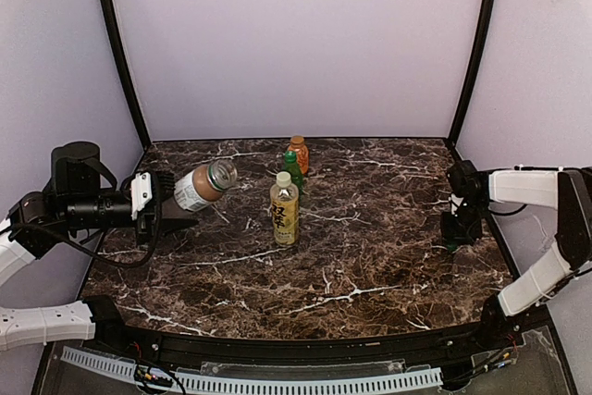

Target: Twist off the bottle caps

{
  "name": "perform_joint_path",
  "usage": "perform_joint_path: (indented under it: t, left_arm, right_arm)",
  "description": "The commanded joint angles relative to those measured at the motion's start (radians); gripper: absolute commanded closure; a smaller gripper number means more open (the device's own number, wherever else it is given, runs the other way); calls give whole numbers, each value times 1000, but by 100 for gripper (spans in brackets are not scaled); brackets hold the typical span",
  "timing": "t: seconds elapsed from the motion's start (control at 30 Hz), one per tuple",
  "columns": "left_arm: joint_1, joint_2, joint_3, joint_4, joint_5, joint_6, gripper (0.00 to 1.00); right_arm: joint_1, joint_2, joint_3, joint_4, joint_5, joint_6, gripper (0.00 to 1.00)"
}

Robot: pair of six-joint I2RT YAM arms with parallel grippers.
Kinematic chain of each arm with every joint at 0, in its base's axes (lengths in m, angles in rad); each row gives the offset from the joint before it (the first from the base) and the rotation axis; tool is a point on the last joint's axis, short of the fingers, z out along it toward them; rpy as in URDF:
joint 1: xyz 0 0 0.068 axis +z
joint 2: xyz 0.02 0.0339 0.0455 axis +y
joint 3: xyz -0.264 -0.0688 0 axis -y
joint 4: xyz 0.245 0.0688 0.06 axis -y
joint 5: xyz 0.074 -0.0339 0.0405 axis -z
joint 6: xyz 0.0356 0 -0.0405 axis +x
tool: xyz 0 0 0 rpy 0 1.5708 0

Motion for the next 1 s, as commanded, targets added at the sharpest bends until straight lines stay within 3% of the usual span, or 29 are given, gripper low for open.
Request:
perform_joint_path:
  t: [0.0, 0.17, 0.2, 0.4, 0.47, 0.57, 0.63, 0.73, 0.8, 0.83, 0.87, 0.97]
  left_arm:
    - [7, -6, 3, 22, 1, -21, 99]
    - [8, -7, 6, 29, 1, -26, 99]
    - [8, -7, 7, 29, 1, -27, 99]
    - [10, -6, 12, 34, 4, -27, 99]
    - [10, -6, 15, 34, 7, -30, 99]
    - [10, -3, 25, 37, 15, -41, 99]
    - [10, 0, 33, 42, 23, -54, 99]
    - [10, 6, 48, 50, 49, -82, 99]
    - [12, 14, 64, 66, 82, -112, 99]
    - [12, 19, 72, 73, 98, -134, 99]
    - [13, 20, 74, 91, 131, -147, 99]
    - [15, 21, 72, 138, 221, -224, 99]
  right_arm:
    - [-19, 27, -39, 91, -49, 41, 100]
    - [-19, 68, -42, 80, -10, 65, 100]
    - [-20, 72, -42, 79, -13, 66, 95]
    - [-20, 56, -40, 59, -20, 72, 36]
    - [-19, 38, -19, 30, -18, 73, 22]
    - [-17, -17, 50, -52, -25, 65, 15]
    - [6, -67, 131, -123, 0, 65, 16]
    - [144, -148, 303, -175, 74, 2, 17]
    - [286, -202, 423, -123, 66, -79, 14]
    - [367, -233, 465, -56, 50, -121, 5]
    - [440, -264, 490, 27, 32, -163, 2]
    - [649, -354, 462, 429, -143, -318, 1]
